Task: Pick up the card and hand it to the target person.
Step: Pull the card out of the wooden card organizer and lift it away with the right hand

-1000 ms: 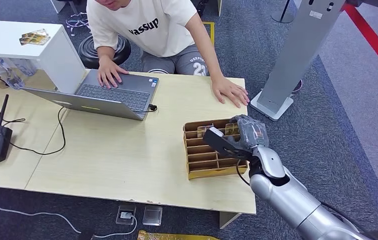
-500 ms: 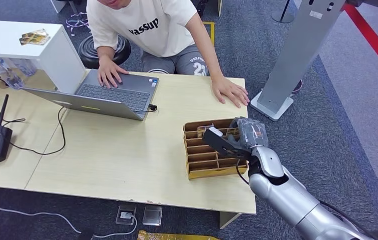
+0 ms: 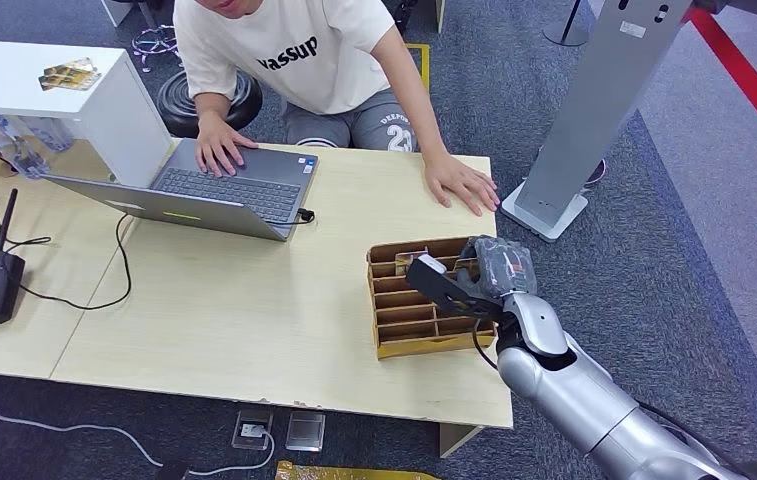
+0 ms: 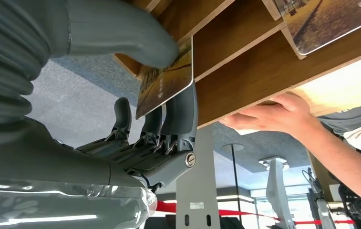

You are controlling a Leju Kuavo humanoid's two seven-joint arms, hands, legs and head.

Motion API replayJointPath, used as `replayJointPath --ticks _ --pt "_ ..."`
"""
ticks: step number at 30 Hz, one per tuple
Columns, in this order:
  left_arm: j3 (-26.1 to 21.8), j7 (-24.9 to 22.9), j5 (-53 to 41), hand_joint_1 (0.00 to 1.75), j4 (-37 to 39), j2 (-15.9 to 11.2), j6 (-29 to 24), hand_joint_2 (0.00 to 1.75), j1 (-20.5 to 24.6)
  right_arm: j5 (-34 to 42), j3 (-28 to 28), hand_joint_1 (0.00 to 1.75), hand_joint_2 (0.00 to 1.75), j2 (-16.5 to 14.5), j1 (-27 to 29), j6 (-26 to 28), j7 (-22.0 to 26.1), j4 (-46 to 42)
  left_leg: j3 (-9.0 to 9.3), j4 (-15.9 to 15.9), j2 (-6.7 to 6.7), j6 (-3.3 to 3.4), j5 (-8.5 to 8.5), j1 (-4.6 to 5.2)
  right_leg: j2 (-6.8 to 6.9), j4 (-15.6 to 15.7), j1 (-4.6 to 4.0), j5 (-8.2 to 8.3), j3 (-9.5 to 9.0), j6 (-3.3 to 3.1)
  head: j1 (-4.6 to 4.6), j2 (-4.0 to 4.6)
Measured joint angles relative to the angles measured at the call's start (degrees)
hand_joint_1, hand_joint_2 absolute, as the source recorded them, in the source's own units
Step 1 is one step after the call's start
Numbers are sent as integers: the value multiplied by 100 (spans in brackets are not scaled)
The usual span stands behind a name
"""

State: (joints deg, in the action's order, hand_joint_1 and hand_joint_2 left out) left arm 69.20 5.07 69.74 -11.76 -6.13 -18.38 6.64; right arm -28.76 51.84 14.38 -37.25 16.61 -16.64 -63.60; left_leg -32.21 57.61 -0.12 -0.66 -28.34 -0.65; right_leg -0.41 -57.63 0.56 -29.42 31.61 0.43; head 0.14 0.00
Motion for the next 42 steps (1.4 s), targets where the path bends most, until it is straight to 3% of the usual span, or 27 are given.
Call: replayJointPath --ticks 3,16,20,33,42 --pt "3 1 -3 0 0 1 2 0 0 -1 0 135 175 0 1 4 0 2 0 0 0 0 0 0 0 0 0 0 0 0 -1 0" --pt "39 13 -12 0 0 1 11 0 0 -55 -17 154 175 -2 -3 20 16 -1 2 0 0 0 0 0 0 0 0 0 -1 0 1 0" --pt "42 44 -20 0 0 1 107 175 0 -60 -20 155 175 -1 -4 19 14 -1 2 0 0 0 0 0 0 0 0 0 -1 0 1 0" --pt "43 108 -33 0 0 -2 125 175 -1 23 -42 155 175 1 -6 -70 62 -31 4 0 1 0 0 0 0 0 0 0 -3 0 -1 0" --pt "43 57 -4 0 0 -2 98 175 -5 368 -94 155 175 98 -115 -592 8 -479 4 0 1 0 0 0 -1 0 0 0 -1 0 5 0"
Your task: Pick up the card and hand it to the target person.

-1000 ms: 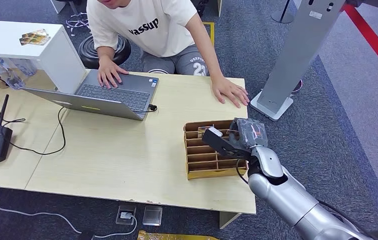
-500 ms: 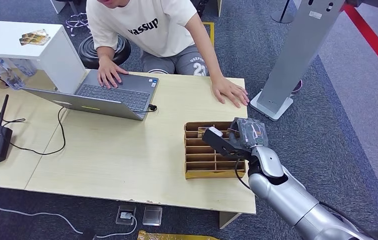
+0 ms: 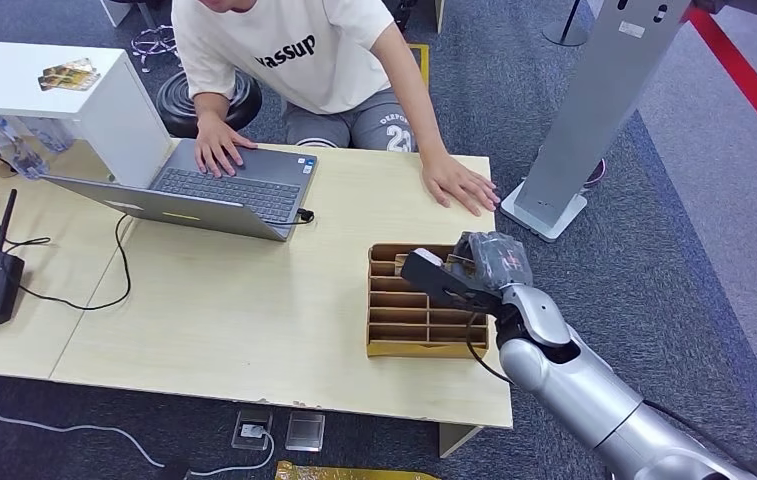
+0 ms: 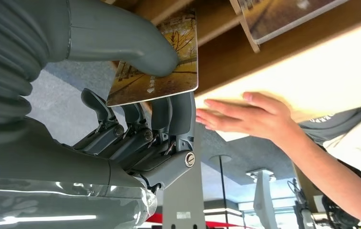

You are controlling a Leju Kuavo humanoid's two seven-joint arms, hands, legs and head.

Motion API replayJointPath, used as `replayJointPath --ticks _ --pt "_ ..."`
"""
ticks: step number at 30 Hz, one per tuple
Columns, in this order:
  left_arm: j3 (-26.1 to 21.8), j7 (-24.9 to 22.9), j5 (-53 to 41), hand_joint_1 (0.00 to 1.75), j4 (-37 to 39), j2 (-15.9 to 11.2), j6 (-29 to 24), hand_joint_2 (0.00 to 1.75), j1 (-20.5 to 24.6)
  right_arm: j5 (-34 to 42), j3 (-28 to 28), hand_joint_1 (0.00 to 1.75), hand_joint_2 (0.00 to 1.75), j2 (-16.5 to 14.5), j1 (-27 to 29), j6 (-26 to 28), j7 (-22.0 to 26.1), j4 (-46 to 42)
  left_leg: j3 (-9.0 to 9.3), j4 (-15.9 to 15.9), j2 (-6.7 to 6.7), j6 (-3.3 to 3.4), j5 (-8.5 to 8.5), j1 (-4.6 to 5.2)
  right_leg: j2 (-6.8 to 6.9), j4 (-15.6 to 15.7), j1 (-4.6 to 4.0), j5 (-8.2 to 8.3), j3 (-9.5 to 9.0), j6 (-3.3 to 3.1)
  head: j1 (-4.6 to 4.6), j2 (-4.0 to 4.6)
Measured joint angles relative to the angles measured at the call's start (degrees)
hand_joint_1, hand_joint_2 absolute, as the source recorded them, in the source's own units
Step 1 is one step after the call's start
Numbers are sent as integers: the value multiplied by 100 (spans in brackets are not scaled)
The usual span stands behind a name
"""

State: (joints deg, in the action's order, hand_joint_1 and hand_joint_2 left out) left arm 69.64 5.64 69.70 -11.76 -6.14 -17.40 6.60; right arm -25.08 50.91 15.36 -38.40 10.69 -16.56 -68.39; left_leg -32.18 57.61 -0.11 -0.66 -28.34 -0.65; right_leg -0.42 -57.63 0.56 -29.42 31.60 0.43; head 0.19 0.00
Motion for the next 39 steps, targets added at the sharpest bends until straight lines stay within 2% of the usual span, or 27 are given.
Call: replayJointPath --ticks 10,16,24,25,29,34,39 --pt "-2 -16 43 0 0 -6 32 175 -8 321 -141 155 175 430 -326 -939 -280 -1052 1 1 0 0 0 0 0 0 0 1 0 1 -6 0" --pt "-2 -33 50 0 0 -7 43 175 -9 118 -200 155 175 565 -308 -1050 -306 -1539 0 1 1 0 0 0 0 0 0 0 0 1 -1 0" --pt "-2 -31 33 0 0 -7 72 175 -8 -141 -199 155 175 569 -252 -1106 -261 -1635 -1 1 0 0 0 0 0 0 0 0 0 1 1 0" --pt "-2 -22 20 0 0 -7 89 175 -5 -267 -196 155 175 559 -244 -1039 -156 -1625 -1 1 0 0 0 0 0 0 0 0 0 1 1 0" --pt "11 34 -71 0 0 5 206 175 105 -1168 -199 155 175 187 -189 718 1337 -847 -2 1 -1 0 0 0 1 0 0 0 -1 1 -3 0" --pt "52 18 -111 0 0 14 196 175 139 -1479 -199 155 175 -39 -154 1685 1806 -285 -3 1 -1 0 0 0 0 0 0 0 0 0 -3 0" --pt "58 13 -101 0 0 15 164 175 153 -1487 -198 155 175 -237 -141 2040 1990 196 -3 1 0 0 0 0 0 0 0 0 0 0 -7 0"
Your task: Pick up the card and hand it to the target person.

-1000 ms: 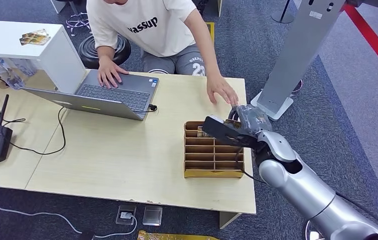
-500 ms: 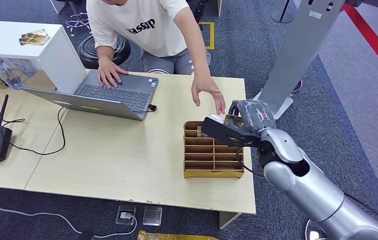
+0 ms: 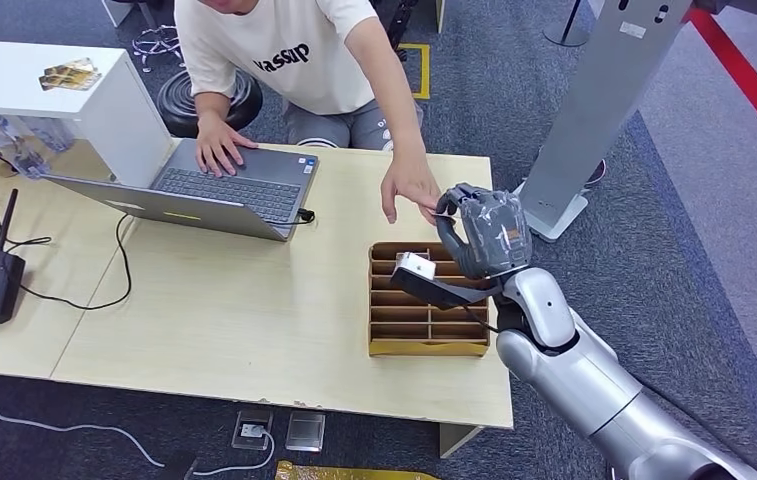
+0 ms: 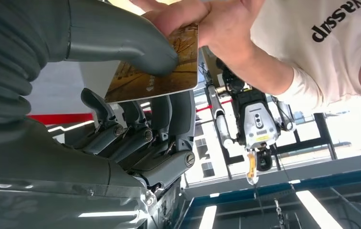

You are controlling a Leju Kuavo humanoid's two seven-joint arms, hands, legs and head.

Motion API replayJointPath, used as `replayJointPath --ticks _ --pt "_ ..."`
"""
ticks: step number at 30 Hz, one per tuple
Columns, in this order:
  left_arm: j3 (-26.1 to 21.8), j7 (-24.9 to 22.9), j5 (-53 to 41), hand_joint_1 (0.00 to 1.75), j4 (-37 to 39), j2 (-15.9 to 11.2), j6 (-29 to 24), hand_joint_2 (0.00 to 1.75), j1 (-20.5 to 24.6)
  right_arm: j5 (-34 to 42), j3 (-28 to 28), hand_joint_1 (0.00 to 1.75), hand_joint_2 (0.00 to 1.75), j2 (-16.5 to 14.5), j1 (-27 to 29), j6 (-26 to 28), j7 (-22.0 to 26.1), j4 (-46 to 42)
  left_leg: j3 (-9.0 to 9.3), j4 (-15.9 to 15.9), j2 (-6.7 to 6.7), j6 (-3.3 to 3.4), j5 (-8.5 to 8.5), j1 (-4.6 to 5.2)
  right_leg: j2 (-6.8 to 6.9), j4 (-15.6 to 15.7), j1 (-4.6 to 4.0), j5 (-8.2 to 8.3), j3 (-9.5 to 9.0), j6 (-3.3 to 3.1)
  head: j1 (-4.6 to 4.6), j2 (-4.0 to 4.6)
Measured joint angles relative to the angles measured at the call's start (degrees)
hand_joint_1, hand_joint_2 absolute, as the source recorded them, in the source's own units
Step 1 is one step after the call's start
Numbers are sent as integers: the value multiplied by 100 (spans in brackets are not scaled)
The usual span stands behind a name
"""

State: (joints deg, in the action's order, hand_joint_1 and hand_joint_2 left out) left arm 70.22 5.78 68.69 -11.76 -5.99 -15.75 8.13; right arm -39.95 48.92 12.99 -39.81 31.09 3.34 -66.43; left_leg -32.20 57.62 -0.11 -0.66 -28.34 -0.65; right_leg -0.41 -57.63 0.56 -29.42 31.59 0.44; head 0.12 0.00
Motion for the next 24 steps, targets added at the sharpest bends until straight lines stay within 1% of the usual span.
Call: replayJointPath --ticks 9,12,13,16,18,19,23,24 --pt "1 -1 66 0 0 1 -19 175 -10 28 28 155 175 -418 28 370 220 665 0 0 0 0 0 0 0 -1 0 0 0 0 7 0" --pt "0 0 93 0 0 2 13 175 -21 37 46 39 175 -529 32 427 267 823 0 0 0 0 0 0 0 -1 0 0 0 0 2 0" --pt "1 1 98 0 0 2 38 131 -26 42 57 0 175 -565 34 441 275 876 0 0 0 0 0 0 0 -1 0 0 0 0 1 0" --pt "1 7 106 0 0 2 106 0 -56 98 103 0 175 -648 40 477 292 1008 0 0 0 0 0 0 0 -1 0 0 0 0 1 0" --pt "1 16 128 0 0 2 95 0 -81 361 124 0 175 -685 53 448 382 1062 0 0 0 0 0 0 0 -1 0 0 0 0 2 0" --pt "0 19 157 0 0 2 67 0 -92 680 121 0 175 -700 68 365 493 1074 1 0 0 0 0 0 0 0 0 0 0 0 1 0" --pt "-1 -13 275 0 0 2 -34 0 -117 2483 21 0 175 -775 197 -235 1070 1041 1 0 0 0 0 0 0 0 0 0 0 0 4 0" --pt "-1 -16 285 0 0 2 -39 0 -119 2673 2 0 175 -783 216 -303 1130 1033 1 0 0 0 0 0 0 0 0 0 0 0 6 0"
